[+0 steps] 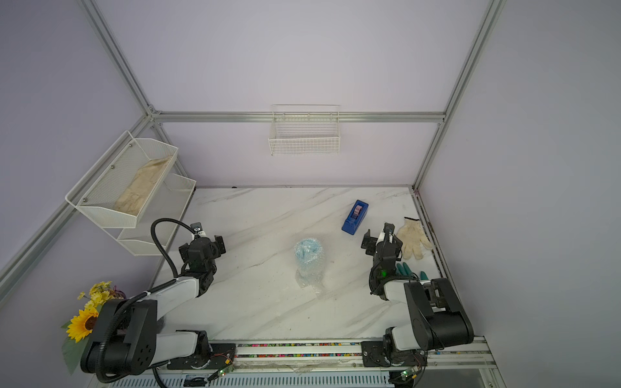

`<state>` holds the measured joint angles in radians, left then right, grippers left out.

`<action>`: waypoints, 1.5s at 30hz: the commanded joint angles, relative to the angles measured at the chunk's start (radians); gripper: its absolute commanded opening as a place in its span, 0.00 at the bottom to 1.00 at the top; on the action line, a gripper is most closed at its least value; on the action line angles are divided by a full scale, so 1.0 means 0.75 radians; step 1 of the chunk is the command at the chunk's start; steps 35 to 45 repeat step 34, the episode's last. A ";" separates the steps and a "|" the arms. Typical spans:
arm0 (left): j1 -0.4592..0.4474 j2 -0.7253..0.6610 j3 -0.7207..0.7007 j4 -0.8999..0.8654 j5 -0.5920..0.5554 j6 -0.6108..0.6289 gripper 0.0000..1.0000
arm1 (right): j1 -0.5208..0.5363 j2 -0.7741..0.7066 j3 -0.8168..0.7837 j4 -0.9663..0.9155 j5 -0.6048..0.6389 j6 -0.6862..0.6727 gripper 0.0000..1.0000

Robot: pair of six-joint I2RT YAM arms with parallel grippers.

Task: Wrap wine glasses in bubble wrap
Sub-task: Reset both arms

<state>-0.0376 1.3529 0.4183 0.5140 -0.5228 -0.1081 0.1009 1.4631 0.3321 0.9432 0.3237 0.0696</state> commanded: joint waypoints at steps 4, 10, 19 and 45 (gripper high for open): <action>0.033 0.128 -0.061 0.424 0.175 0.028 1.00 | -0.058 0.082 0.012 0.340 -0.121 -0.070 0.97; 0.037 0.295 -0.086 0.659 0.234 0.067 1.00 | -0.081 0.252 0.041 0.499 -0.333 -0.071 0.97; 0.036 0.289 -0.073 0.616 0.240 0.074 1.00 | -0.081 0.409 0.195 0.345 -0.258 -0.011 0.97; 0.035 0.288 -0.072 0.608 0.253 0.084 1.00 | -0.081 0.420 0.177 0.404 -0.252 -0.040 0.97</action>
